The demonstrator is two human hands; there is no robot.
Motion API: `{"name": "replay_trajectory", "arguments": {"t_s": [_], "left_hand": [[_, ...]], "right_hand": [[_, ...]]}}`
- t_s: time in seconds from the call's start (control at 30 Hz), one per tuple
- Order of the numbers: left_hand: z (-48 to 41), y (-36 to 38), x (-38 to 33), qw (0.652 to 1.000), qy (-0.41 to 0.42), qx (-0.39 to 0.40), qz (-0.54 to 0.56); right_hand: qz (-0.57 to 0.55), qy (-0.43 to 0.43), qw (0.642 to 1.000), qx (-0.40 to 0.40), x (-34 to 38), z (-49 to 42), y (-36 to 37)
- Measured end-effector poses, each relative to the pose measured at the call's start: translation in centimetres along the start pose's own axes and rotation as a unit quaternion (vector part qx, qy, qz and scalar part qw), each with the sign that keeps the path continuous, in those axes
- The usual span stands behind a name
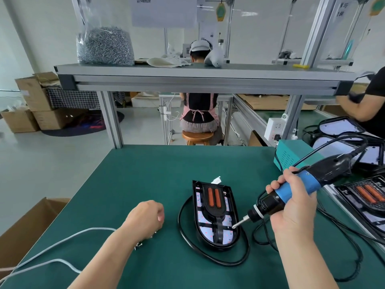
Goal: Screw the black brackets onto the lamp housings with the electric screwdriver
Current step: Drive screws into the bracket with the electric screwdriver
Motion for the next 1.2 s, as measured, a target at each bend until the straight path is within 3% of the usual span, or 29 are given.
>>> {"name": "replay_trajectory", "arguments": {"t_s": [0.47,0.6,0.67,0.83,0.93,1.2], "left_hand": [[0.1,-0.2,0.7,0.997,0.015,-0.064,0.028],[0.6,-1.1,-0.2,0.987,0.031,-0.095,0.130],[1.1,-1.5,-0.9,0.963,0.015,-0.108,0.248],[2.4,-0.9,-4.2,0.851,-0.001,-0.068,0.520],[3.1,-0.4,-6.6,0.803,0.008,-0.032,0.595],[4.4,1.5,-9.8,0.717,-0.034,0.026,0.696]], "right_hand": [[0.002,0.021,1.000,-0.013,-1.3,0.6,0.7],[-0.004,0.022,0.999,-0.027,-1.2,0.4,0.8],[-0.008,0.022,0.999,-0.032,-1.1,0.4,1.0],[-0.019,0.021,0.999,-0.042,-0.7,0.3,2.1],[-0.033,0.022,0.998,-0.039,-0.5,0.4,2.9],[-0.055,0.023,0.997,-0.051,0.1,0.5,4.5]]}}
Point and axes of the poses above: each hand's wrist, its own z-axis away from the middle knuckle, its own y-axis out of the palm, x = y × z, the point moved 5 cm from there along -z, towards the middle knuckle, and after that the axes turned 5 degrees about z, right-handed, at the moved point
